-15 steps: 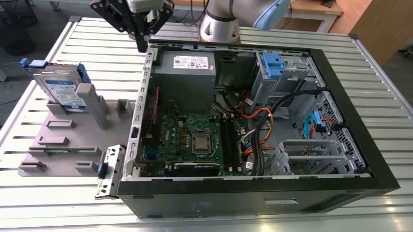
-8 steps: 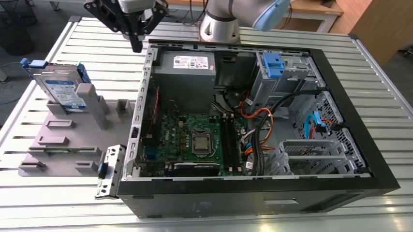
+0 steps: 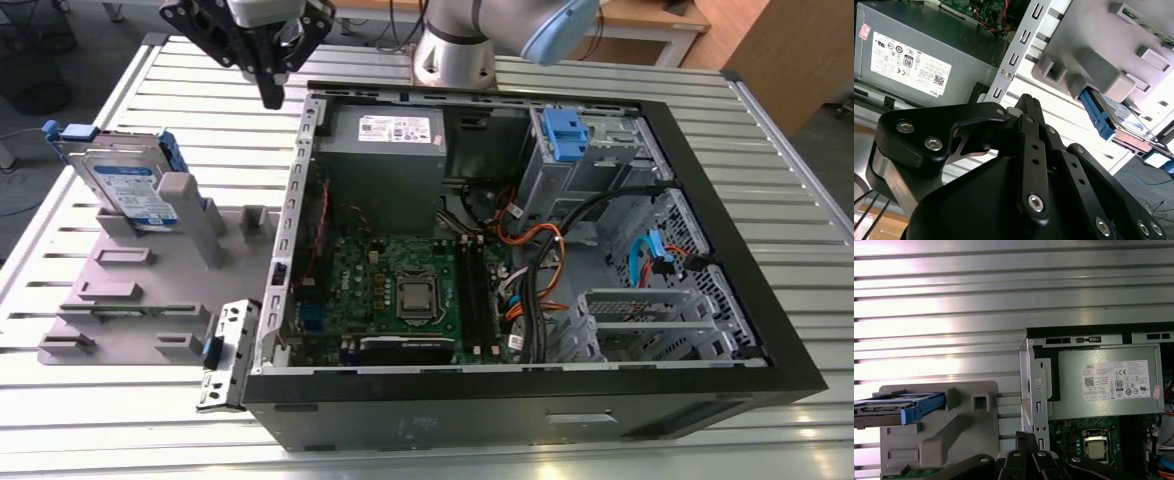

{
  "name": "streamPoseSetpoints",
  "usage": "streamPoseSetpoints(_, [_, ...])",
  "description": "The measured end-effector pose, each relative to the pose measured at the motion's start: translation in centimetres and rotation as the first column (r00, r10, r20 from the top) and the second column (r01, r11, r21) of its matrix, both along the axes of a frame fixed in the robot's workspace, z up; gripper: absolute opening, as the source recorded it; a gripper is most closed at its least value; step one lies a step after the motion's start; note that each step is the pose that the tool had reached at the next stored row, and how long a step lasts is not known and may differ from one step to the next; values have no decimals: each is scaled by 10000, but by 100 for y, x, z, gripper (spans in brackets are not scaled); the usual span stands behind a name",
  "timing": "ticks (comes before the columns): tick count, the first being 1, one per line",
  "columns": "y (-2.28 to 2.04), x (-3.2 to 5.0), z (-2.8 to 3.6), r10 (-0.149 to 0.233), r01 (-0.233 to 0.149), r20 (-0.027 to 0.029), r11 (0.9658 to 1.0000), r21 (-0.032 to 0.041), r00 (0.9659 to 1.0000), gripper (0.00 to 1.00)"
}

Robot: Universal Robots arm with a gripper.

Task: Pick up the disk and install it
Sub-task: 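Reach for the disk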

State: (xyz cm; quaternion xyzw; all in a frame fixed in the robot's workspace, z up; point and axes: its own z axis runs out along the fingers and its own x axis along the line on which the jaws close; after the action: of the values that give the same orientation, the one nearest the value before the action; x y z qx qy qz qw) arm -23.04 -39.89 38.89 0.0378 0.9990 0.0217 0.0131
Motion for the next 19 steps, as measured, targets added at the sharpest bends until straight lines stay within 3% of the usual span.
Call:
streamPoseSetpoints(10, [0,-34,-3,0,0,-1,10000,0,10000,11])
streamPoseSetpoints(12, [0,-72,-3,0,0,0,10000,1,10000,11])
streamPoseSetpoints(19, [0,-73,-2,0,0,-1,10000,0,10000,11])
